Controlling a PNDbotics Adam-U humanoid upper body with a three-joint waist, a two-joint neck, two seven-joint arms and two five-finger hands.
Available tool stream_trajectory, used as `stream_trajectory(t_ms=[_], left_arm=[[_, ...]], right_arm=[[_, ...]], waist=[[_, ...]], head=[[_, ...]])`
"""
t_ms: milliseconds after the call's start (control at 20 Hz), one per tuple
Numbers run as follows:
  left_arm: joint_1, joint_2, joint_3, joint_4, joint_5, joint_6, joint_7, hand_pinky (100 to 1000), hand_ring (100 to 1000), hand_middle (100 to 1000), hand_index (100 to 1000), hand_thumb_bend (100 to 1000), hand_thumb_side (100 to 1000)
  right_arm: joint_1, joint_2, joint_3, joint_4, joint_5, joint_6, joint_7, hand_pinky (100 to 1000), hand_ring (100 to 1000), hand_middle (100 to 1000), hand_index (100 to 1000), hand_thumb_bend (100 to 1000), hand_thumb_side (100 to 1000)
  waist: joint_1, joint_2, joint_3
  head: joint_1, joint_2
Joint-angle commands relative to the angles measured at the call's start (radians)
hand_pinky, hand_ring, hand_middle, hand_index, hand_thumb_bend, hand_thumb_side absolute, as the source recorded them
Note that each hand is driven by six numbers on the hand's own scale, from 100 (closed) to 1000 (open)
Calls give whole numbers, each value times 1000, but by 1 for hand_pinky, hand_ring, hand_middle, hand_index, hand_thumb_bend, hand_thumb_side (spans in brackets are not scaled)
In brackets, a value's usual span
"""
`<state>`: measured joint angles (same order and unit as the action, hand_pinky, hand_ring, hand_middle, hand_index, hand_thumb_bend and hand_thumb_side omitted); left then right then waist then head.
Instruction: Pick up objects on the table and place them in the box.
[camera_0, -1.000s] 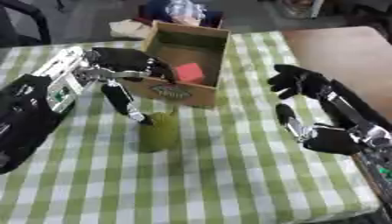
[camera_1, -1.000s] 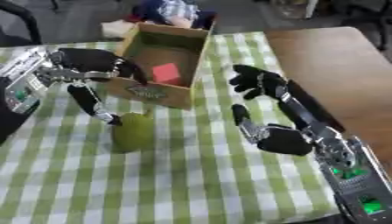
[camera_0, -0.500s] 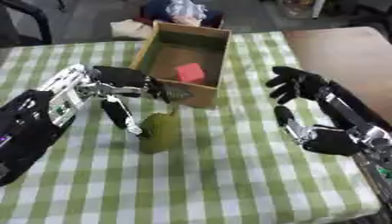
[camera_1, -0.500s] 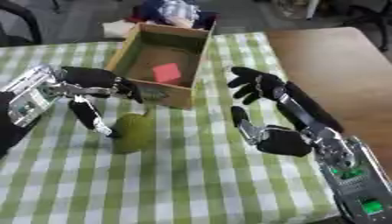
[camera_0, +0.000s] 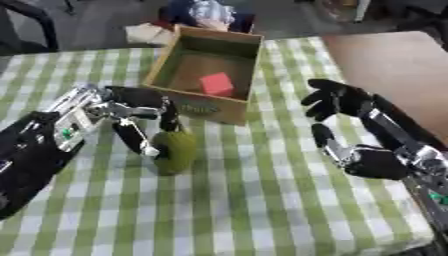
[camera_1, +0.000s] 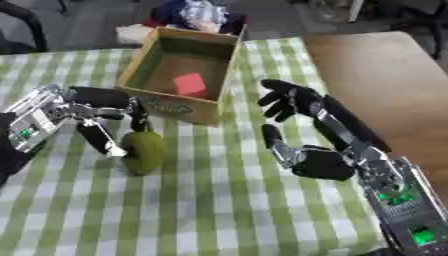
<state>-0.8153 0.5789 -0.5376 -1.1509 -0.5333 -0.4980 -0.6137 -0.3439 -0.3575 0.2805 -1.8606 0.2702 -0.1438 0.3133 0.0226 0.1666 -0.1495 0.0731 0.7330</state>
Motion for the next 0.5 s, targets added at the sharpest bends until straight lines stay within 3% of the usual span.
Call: stream_trajectory(t_ms=[50,500], left_arm=[[-19,23,32,-10,21,-262,-256,699,497,413,473,213,221],[-81,78,144,-95,63,-175,-111,695,500,413,477,192,158]], right_arm=[[-14,-17,-6,-10,1,-1,-2,670,721,749,972,100,513],[-10,-18,-8,-8,2,0,-5,669,721,749,973,100,517]], waist=[[-3,-13,1],[-4,-15,8]], head=[[-2,-14],[-7,-14]])
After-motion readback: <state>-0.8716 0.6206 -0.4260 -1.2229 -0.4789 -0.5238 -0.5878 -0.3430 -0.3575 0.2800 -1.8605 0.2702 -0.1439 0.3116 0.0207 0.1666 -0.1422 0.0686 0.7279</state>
